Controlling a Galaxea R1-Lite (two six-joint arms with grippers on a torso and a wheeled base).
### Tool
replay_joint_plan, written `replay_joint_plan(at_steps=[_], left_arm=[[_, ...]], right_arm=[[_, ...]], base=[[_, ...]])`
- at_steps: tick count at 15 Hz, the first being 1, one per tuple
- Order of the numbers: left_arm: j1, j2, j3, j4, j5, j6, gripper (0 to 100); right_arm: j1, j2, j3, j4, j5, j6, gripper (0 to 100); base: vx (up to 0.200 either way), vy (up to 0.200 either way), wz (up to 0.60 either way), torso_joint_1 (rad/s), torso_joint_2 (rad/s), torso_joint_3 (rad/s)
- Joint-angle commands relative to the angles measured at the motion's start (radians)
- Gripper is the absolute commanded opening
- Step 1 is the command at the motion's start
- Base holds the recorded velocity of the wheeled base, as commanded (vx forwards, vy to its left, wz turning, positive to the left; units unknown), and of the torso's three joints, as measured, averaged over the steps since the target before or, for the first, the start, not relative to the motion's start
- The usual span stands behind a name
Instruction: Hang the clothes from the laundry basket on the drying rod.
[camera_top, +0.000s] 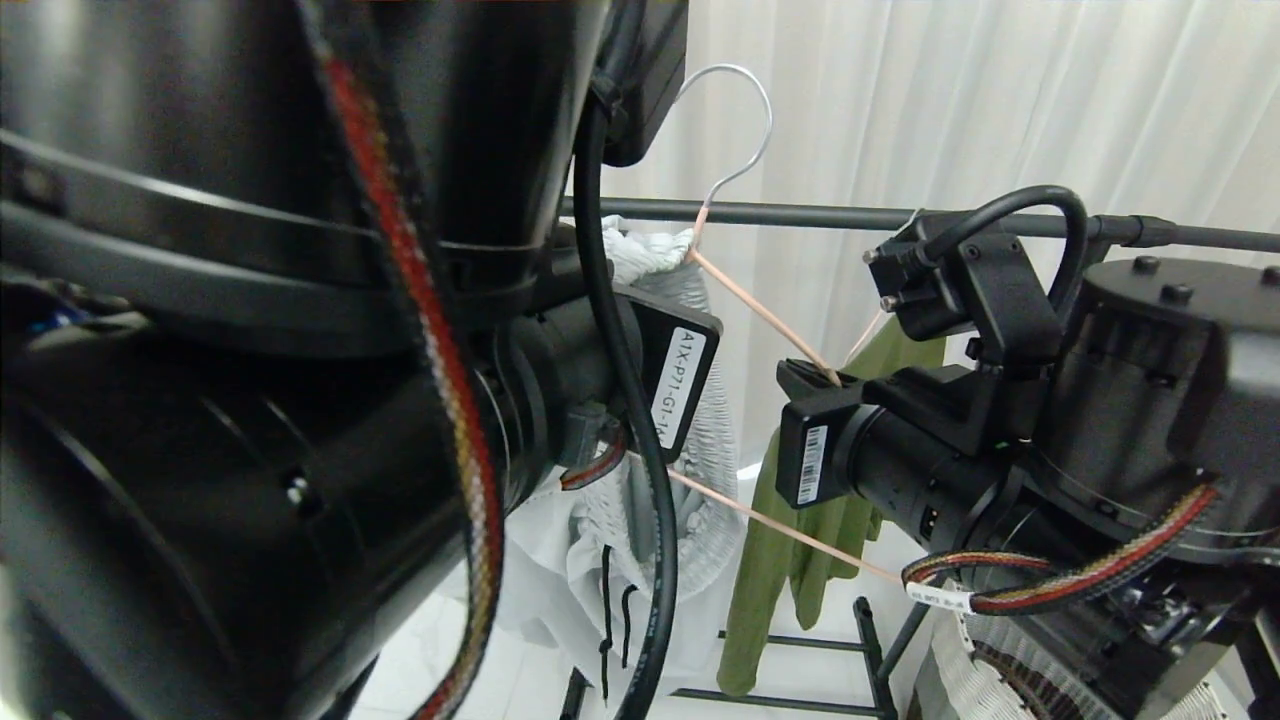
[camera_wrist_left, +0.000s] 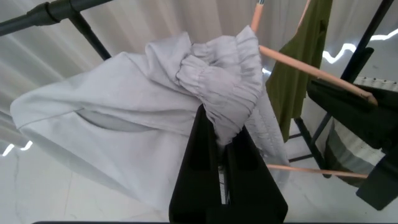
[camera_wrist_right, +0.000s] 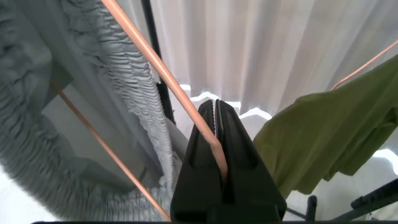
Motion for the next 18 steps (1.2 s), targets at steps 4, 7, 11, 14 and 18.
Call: replay_joint_plan(at_steps=[4, 7, 11, 14, 18], left_arm=[[0.003, -0.017, 0.002, 0.000, 0.000, 0.002, 0], [0.001, -0.017, 0.002, 0.000, -0.002, 0.003, 0], [0.001, -0.017, 0.003, 0.000, 0.000, -0.001, 100], [0.001, -0.026, 0.011, -0.002, -0.002, -0.001, 100], [-0.031, -0.117, 0.114, -0.009, -0.003, -0.003, 100]], right_arm=[[-0.001, -0.004, 0.001, -0.050, 0.000, -0.058, 0], [-0.001, 0.000, 0.001, -0.084, 0.002, -0.106, 0], [-0.001, -0.001, 0.001, -0.121, 0.002, -0.141, 0], [-0.004, -0.003, 0.001, -0.139, 0.002, -0.159, 0], [-0.052, -0.004, 0.004, -0.189, 0.002, -0.204, 0]], base=[[0.000, 0.000, 0.00, 0.000, 0.00, 0.000], [0.000, 0.000, 0.00, 0.000, 0.00, 0.000], [0.000, 0.000, 0.00, 0.000, 0.00, 0.000], [0.000, 0.000, 0.00, 0.000, 0.00, 0.000], [0.000, 0.000, 0.00, 0.000, 0.00, 0.000]])
